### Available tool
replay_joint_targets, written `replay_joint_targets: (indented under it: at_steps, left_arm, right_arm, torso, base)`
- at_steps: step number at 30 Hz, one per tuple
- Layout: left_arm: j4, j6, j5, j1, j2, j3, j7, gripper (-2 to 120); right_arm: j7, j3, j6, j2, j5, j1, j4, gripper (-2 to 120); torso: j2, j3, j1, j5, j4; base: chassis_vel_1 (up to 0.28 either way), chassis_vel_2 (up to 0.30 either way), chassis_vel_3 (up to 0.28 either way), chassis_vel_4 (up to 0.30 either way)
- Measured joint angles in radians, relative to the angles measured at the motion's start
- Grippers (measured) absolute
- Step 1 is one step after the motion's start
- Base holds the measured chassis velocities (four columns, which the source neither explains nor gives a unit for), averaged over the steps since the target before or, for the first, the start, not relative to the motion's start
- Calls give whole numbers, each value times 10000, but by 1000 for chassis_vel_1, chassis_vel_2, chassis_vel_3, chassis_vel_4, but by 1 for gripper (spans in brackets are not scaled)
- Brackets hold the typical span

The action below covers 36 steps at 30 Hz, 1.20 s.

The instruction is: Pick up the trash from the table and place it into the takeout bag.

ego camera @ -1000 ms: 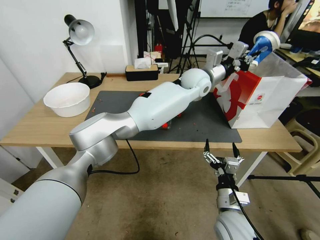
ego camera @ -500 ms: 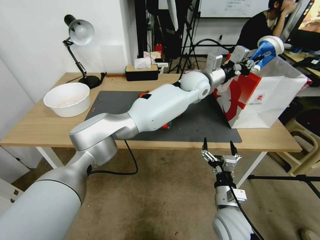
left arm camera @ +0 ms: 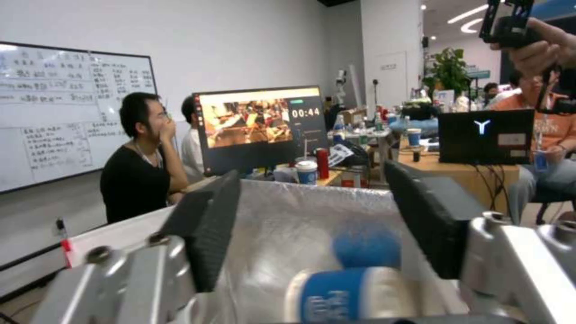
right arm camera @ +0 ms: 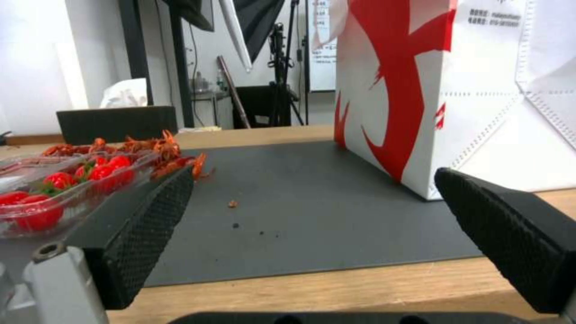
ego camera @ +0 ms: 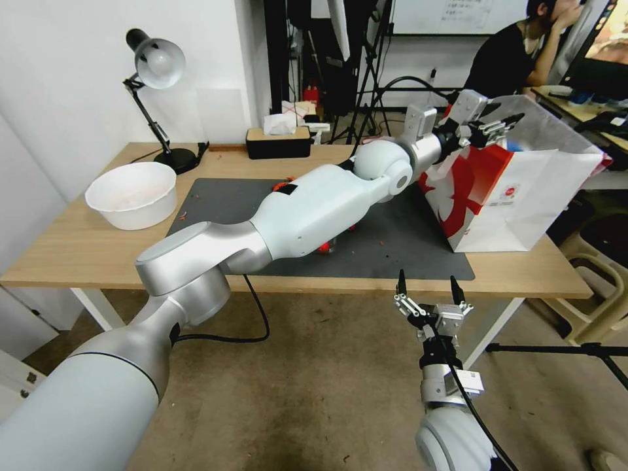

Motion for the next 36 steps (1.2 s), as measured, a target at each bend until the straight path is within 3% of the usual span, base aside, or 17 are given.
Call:
replay_joint_targets:
  at_steps: [6, 8, 26, 29, 36]
  left_arm:
    - [66, 31, 39, -14, 177, -285, -19, 86]
    - [-27, 52, 39, -11, 511, -323, -21, 97]
    - [-1266, 90, 135, 1315, 3526, -1049, -61, 100]
    - [-1825, 102, 249, 1959, 4197, -1475, -223, 100]
    - [-2682, 216, 396, 2853, 5008, -2162, -384, 100]
  right_arm:
    - [2, 24, 4, -10, 3, -46, 38, 100]
    - [4, 33, 6, -27, 5, -50, 50, 100]
    - [6, 22, 0, -98, 11, -35, 61, 100]
    - [7, 23, -4, -111, 11, -47, 69, 100]
    - [6, -6, -8, -93, 11, -48, 68, 100]
  torso:
    - [0, 0, 0, -1, -1]
    - [0, 0, 0, -1, 0]
    - [0, 0, 1, -4, 2]
    - [1, 0, 0, -3, 2]
    - [2, -1, 0, -2, 0]
  base:
    - [0, 0, 0, 0]
    - [0, 0, 0, 0]
    - [0, 0, 0, 0]
    - [0, 0, 0, 0]
    - [0, 0, 0, 0]
